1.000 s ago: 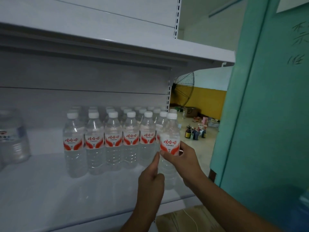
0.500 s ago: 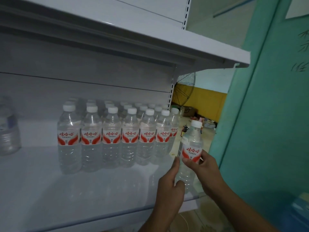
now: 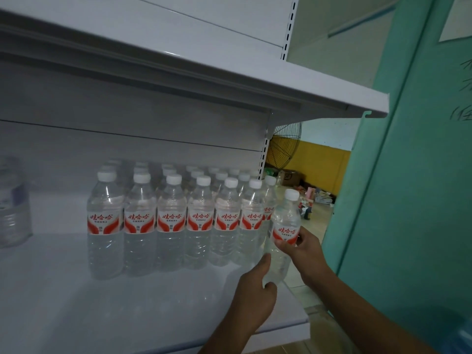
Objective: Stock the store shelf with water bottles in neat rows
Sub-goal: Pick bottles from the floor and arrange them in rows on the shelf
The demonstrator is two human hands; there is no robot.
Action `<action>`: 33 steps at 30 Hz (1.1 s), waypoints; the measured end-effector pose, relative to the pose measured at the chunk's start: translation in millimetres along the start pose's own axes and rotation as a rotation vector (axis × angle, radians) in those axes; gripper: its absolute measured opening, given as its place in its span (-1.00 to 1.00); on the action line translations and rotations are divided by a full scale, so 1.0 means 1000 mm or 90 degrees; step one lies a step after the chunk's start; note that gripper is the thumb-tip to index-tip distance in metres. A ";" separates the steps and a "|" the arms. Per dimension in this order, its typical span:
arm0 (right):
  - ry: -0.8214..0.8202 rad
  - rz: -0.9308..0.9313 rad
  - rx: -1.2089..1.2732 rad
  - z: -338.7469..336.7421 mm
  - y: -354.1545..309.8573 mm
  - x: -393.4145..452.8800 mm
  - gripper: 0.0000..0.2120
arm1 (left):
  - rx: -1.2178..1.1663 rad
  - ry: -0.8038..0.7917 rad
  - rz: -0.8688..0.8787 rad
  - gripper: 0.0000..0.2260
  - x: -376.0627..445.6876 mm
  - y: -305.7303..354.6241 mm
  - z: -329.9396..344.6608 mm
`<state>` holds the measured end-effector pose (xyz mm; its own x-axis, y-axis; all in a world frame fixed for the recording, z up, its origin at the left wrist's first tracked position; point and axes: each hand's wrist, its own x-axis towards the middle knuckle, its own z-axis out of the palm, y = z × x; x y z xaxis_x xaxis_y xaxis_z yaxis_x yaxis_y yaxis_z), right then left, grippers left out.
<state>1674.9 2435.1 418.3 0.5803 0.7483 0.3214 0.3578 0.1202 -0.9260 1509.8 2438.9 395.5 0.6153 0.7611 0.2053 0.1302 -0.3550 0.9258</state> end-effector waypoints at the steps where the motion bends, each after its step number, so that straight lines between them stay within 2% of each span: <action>1: 0.000 0.004 0.010 0.002 0.002 0.005 -0.59 | 0.016 -0.010 -0.010 -0.47 0.000 -0.008 0.000; 8: 0.010 0.007 0.020 0.022 0.008 0.028 -0.58 | 0.119 -0.037 -0.023 -0.50 -0.003 -0.037 -0.008; 17: 0.023 0.003 0.022 0.028 0.023 0.048 -0.57 | 0.345 -0.086 0.092 -0.51 -0.007 -0.050 0.004; 21: -0.002 0.002 0.053 0.027 0.022 0.052 -0.59 | 0.418 -0.095 0.098 -0.48 -0.008 -0.052 0.006; 28: -0.023 -0.006 0.062 0.028 0.026 0.057 -0.62 | 0.424 -0.086 0.094 -0.48 -0.007 -0.050 0.006; 33: -0.057 -0.001 0.030 0.022 0.025 0.061 -0.56 | 0.409 -0.082 0.090 -0.49 -0.008 -0.048 0.005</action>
<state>1703.8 2498.2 410.3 0.5109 0.8036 0.3052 0.3227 0.1497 -0.9346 1502.4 2447.0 347.6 0.7432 0.6269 0.2338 0.4542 -0.7293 0.5117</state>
